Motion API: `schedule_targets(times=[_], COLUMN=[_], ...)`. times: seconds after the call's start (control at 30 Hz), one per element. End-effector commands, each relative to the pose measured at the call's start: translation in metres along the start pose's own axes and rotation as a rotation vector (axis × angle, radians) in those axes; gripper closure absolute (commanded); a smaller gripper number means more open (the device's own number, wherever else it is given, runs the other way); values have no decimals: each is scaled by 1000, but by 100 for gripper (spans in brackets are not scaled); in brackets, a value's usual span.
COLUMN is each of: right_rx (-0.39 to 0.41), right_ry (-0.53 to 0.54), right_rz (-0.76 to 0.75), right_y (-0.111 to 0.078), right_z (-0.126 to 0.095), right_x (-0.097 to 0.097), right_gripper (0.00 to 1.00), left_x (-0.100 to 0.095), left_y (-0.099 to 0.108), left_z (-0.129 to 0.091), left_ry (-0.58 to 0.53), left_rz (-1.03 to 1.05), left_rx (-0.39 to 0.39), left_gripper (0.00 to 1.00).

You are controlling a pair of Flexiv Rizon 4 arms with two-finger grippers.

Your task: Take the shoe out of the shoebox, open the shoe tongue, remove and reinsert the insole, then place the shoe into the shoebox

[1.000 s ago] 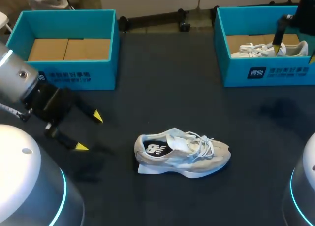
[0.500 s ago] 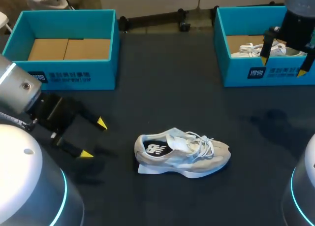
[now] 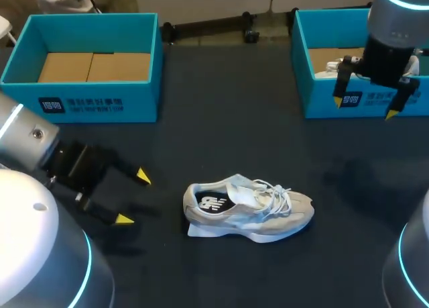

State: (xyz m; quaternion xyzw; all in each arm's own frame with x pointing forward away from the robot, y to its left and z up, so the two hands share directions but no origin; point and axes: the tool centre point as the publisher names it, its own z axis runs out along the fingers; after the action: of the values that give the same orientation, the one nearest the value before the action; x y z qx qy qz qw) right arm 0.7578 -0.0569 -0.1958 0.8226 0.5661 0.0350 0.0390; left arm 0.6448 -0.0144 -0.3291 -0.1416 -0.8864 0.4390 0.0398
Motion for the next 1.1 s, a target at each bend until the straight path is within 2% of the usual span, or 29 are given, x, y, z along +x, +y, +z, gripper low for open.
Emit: schedule_targets(times=[0.03, 0.57, 0.87, 1.1], right_rx=[-6, -6, -6, -6], right_ry=[10, 10, 10, 10], right_rz=[1, 1, 1, 1], right_y=[-2, -2, -2, -2], right_z=[1, 1, 1, 1], right_x=[-4, -4, -4, -4], right_gripper=[0, 0, 0, 0], left_x=[-2, -2, -10, -13], left_y=[3, 3, 22, 36], left_z=[0, 0, 4, 22], left_ry=[4, 4, -24, -40], left_rz=[1, 1, -37, -45], left_rx=[2, 2, 54, 108], left_gripper=[0, 0, 0, 0])
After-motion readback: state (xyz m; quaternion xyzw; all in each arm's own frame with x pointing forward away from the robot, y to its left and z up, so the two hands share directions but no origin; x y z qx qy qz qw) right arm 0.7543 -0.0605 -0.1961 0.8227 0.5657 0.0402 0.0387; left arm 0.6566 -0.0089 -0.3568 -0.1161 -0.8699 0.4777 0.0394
